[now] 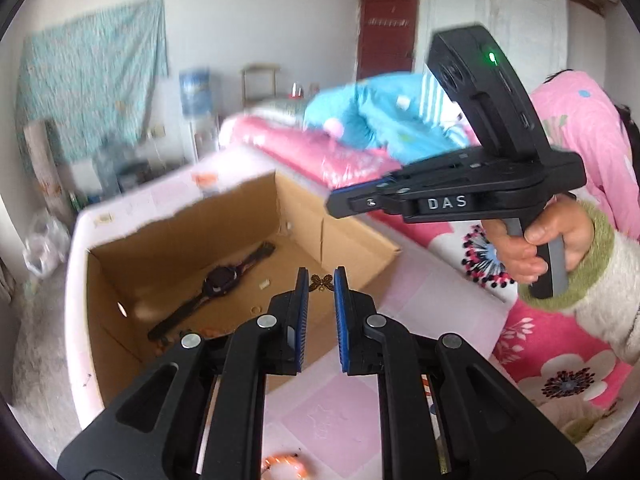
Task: Organize jewelry
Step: 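Carry both charms into the cardboard box and open both tools, then withdraw both tools from the box toward the orange bead bracelet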
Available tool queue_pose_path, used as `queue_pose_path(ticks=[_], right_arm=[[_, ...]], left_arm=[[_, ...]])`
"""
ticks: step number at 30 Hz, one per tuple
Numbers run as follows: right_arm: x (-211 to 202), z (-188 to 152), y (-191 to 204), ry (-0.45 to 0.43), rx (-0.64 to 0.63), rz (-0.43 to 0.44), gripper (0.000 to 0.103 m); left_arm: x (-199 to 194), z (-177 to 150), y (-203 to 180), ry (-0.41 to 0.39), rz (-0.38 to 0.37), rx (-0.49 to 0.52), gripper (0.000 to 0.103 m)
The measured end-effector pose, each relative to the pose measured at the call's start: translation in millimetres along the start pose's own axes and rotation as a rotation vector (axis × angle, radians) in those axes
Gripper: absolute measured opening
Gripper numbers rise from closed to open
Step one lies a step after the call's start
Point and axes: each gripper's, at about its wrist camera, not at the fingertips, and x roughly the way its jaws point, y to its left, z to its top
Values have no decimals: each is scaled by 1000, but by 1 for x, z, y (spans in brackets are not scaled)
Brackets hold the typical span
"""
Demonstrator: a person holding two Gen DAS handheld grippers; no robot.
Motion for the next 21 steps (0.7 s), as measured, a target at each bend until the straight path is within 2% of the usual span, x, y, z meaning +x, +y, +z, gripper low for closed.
queue_pose_path(ticks=[5, 7, 10, 13, 18, 21], right_arm=[[69, 25, -15, 238, -38, -13, 3], [94, 31, -20, 326, -64, -39, 3], [119, 34, -21, 417, -127, -99, 3], [134, 33, -14, 471, -210, -151, 3], [143, 28, -7, 512, -296, -217, 4], [143, 26, -4, 523, -321, -241, 5]], left_arm=[[69, 13, 45, 248, -106, -157, 12], [97, 11, 58, 353, -131, -210, 12], [128, 3, 72, 465, -129, -265, 12], [142, -1, 77, 522, -138, -292, 12], [146, -5, 75, 543, -145, -311, 13], [149, -5, 75, 545, -142, -313, 25]])
